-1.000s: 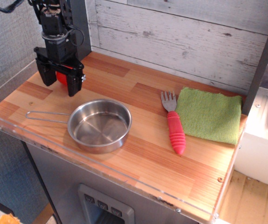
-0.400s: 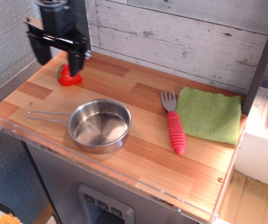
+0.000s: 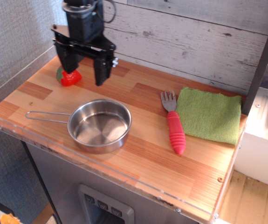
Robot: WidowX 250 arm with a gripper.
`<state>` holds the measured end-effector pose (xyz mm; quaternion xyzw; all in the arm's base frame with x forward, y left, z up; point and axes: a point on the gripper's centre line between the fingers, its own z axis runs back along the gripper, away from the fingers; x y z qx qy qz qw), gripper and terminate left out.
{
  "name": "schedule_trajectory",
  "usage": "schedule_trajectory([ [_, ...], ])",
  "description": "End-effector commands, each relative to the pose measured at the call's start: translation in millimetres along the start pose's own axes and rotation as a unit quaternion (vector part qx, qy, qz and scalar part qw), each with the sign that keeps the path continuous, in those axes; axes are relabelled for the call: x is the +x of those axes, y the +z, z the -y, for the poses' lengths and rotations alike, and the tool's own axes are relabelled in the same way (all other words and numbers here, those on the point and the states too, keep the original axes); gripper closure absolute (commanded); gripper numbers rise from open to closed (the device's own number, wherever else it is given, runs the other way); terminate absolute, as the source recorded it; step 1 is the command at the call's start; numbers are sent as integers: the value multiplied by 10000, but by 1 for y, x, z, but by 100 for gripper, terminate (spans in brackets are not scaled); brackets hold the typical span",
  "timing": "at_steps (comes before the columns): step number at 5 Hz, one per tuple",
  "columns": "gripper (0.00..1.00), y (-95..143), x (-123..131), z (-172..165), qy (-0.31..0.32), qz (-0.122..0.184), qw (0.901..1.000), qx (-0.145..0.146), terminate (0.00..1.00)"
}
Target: Move the strawberry to the back left corner of the table
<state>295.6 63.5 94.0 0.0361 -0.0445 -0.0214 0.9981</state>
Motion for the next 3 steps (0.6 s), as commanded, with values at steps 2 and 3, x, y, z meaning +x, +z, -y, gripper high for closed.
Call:
schedule_trajectory([
  [2,0,13,-6,3,-257,325,9987,-308,0],
  [3,0,13,-6,3,-257,325,9987,-308,100],
])
